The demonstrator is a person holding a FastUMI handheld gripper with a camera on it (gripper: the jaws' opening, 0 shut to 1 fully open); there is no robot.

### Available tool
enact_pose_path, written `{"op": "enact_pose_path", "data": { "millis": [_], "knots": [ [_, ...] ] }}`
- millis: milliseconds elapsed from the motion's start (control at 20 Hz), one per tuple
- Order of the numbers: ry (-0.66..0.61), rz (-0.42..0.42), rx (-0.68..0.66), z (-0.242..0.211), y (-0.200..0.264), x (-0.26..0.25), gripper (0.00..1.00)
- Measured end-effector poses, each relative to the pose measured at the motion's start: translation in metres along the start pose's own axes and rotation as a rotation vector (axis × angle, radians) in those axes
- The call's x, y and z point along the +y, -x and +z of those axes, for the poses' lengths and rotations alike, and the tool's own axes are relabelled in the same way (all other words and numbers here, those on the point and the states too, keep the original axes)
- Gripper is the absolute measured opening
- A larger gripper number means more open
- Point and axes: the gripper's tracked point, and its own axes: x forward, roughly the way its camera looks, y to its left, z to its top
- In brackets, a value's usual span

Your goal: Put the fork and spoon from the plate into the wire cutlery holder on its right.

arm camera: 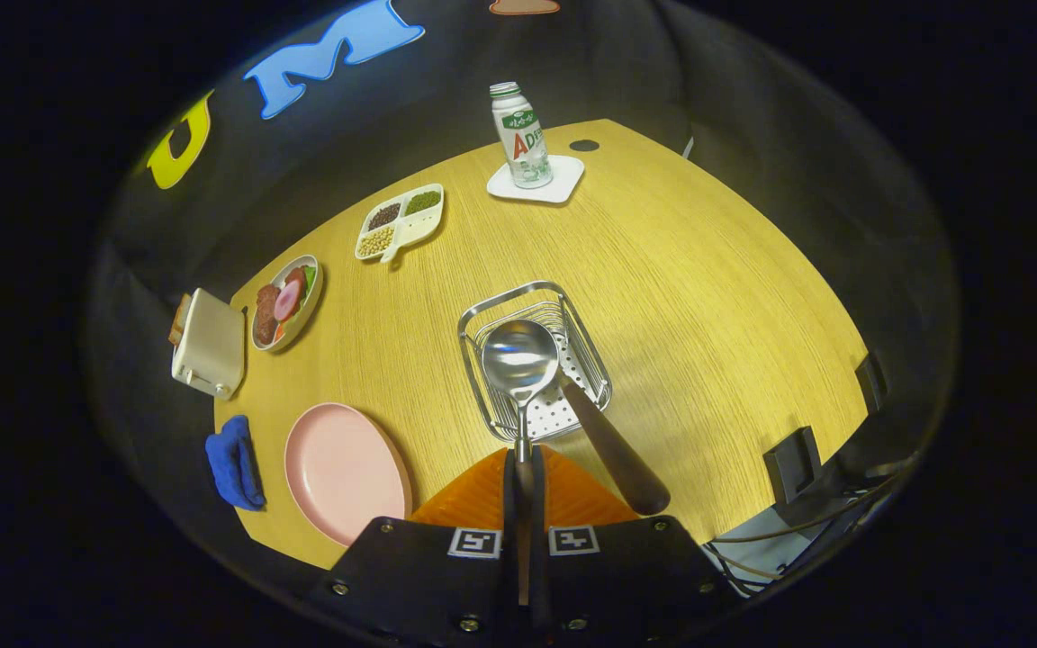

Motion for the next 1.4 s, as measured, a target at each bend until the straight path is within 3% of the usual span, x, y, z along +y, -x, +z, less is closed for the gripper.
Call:
{"op": "enact_pose_path", "data": {
  "millis": [200,450,600,650,700,1400],
  "knots": [
    [0.009,-0.012,-0.002,0.005,-0.002,0.000,0.05],
    [0.009,-0.014,-0.063,0.024,0.007,0.003,0.17],
    [0.011,0.033,-0.079,0.026,0.011,0.021,0.81],
    [0.019,0.021,-0.079,0.026,0.007,0.020,0.94],
    [0.029,0.007,-0.084,0.026,0.008,0.019,1.00],
    [0.031,-0.013,-0.105,0.024,0.011,0.019,1.00]
  ]
}}
